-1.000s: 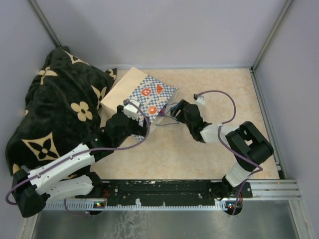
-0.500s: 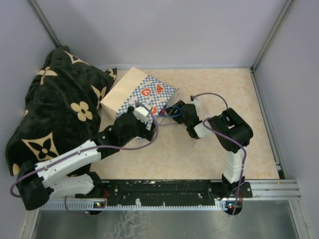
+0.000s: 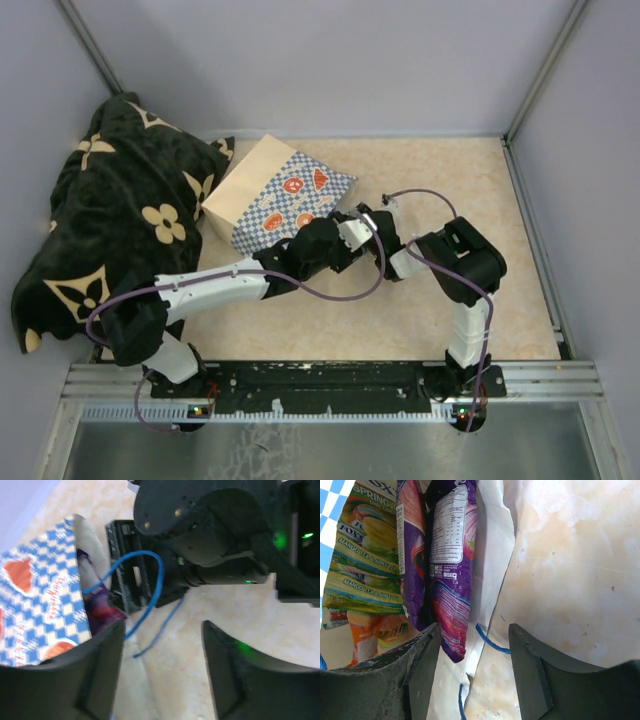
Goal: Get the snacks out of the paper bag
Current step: Adjust the paper bag at the center of the board.
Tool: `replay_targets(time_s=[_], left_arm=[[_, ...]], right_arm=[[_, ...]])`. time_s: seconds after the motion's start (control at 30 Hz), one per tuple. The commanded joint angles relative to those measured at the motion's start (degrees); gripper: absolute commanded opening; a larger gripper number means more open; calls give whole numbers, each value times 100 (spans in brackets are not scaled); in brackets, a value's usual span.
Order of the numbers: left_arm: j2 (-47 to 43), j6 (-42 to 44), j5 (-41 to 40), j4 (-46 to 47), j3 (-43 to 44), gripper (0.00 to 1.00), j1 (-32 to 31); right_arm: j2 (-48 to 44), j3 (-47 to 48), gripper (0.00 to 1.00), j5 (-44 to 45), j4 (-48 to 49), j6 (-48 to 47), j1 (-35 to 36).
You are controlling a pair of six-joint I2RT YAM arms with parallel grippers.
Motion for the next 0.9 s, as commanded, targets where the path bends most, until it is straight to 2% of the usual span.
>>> replay_targets(time_s=[0.0,0.03,0.07,0.23,0.4,0.53,0.6,0.63,0.67,0.7,0.73,0.77,0.87], left_arm=[[233,485,-415,698,218,35,5],[253,510,-463,727,254,6,22],[252,514,-475,696,299,0,51],[-133,398,-419,537,401,0,389],[-766,78,-436,379,367,0,822],[-1007,31,-655,302,397,0,913],[-1054,56,-460,100,449,0,911],[-1076,68,-209,-21,459,7,915],[-1085,85,66,-122,437,29,910],[-1092,85,255,-162,390,60,902],[-1081,95,440,-178,317,83,893],[-1055,142,584,-192,217,93,872],[-856,430,1023,-234,47,98,781]], right_arm=[[-83,-76,57,-42,417,36,-26],[-83,-85,57,-52,434,50,-24],[-91,-92,58,-62,455,55,-26],[-217,-165,59,-94,576,125,-25],[-619,-125,59,104,269,-87,0],[-540,18,58,130,244,-58,-8],[-433,117,58,92,270,-29,-9],[-386,149,58,75,288,2,-9],[-348,176,58,57,299,31,-9],[-332,209,58,40,296,46,-9],[-316,229,58,27,281,42,-9],[-312,247,58,17,268,32,-9],[-300,305,58,1,184,-49,-17]])
